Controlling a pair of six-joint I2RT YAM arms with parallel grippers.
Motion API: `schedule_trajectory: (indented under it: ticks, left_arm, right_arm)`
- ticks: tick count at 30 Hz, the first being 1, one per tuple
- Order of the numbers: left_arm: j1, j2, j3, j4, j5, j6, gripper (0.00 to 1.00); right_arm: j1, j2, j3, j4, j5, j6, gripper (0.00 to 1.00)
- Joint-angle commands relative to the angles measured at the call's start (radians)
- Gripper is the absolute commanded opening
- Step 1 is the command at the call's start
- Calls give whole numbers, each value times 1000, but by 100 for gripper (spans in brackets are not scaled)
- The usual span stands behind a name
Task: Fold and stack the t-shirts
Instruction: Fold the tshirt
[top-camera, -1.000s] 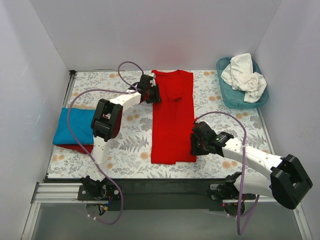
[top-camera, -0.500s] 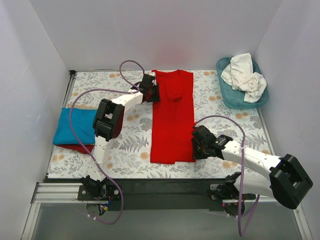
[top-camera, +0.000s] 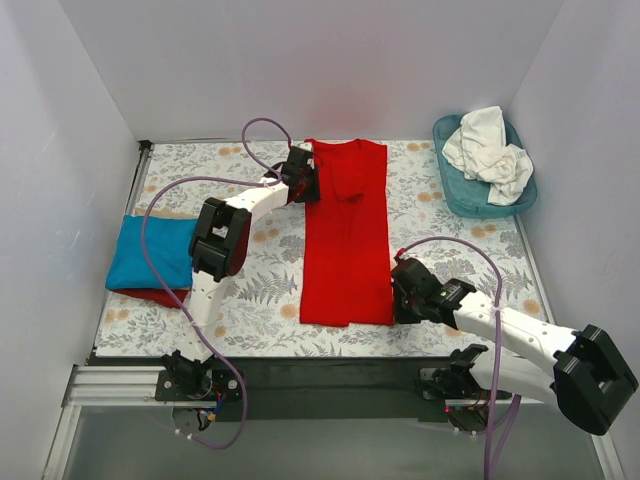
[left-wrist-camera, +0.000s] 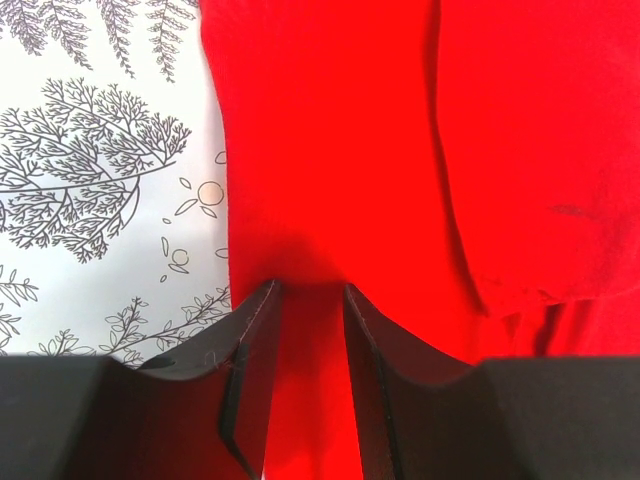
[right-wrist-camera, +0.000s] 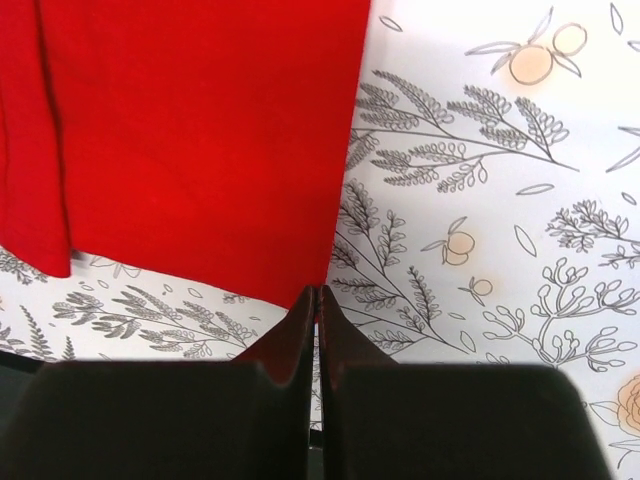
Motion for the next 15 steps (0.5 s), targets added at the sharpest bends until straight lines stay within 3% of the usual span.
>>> schedule_trajectory:
  ticks: [1, 15]
  left_arm:
    - [9, 43, 9, -59, -65, 24, 30]
    - [12, 49, 1, -56, -61, 13, 30]
  right_arm:
    - [2, -34, -33, -54, 18, 41, 1]
    - [0, -98, -75, -92, 41, 98, 1]
